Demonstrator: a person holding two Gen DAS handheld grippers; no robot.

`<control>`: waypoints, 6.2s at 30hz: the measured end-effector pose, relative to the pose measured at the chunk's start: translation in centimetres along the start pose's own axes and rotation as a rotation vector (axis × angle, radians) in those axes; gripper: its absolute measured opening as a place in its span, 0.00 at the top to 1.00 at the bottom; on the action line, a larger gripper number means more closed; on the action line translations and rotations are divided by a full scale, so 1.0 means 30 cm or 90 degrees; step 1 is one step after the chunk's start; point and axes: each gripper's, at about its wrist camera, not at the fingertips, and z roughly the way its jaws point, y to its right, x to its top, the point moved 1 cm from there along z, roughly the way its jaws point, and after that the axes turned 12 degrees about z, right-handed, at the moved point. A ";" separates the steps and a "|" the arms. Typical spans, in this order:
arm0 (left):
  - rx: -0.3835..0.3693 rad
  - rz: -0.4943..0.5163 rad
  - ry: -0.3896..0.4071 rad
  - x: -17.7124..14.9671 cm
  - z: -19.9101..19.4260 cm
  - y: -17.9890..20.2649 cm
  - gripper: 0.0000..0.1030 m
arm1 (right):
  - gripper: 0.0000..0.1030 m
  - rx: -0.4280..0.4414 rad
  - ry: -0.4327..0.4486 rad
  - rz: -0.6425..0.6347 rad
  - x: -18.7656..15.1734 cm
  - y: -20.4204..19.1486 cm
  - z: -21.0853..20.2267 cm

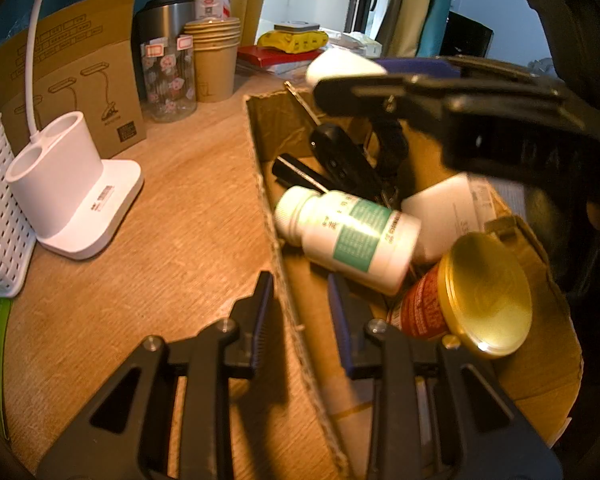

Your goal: Organize rigid objects

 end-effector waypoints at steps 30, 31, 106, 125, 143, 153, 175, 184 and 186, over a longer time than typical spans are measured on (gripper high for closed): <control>0.000 0.001 0.000 0.000 0.002 0.000 0.71 | 0.41 -0.017 -0.107 -0.077 -0.030 -0.069 0.082; 0.000 0.001 0.000 0.000 0.002 0.000 0.71 | 0.41 -0.016 -0.109 -0.078 -0.031 -0.069 0.083; 0.137 -0.062 0.073 0.028 -0.158 -0.009 0.41 | 0.28 -0.187 0.078 0.222 -0.131 0.097 -0.523; 0.083 0.000 0.274 0.137 -0.654 0.134 0.10 | 0.28 -0.246 0.197 0.237 -0.115 0.004 -0.824; 0.121 0.034 0.382 0.126 -0.841 0.181 0.07 | 0.27 -0.267 0.256 0.196 -0.090 -0.117 -0.948; 0.088 0.008 0.357 0.134 -0.808 0.146 0.07 | 0.27 -0.276 0.252 0.192 -0.089 -0.116 -0.937; 0.089 0.017 0.370 0.124 -0.813 0.167 0.07 | 0.27 -0.277 0.249 0.198 -0.092 -0.108 -0.937; 0.087 0.017 0.369 0.125 -0.814 0.172 0.07 | 0.27 -0.276 0.246 0.195 -0.092 -0.113 -0.931; 0.085 0.017 0.368 0.124 -0.815 0.175 0.07 | 0.27 -0.276 0.245 0.196 -0.092 -0.114 -0.928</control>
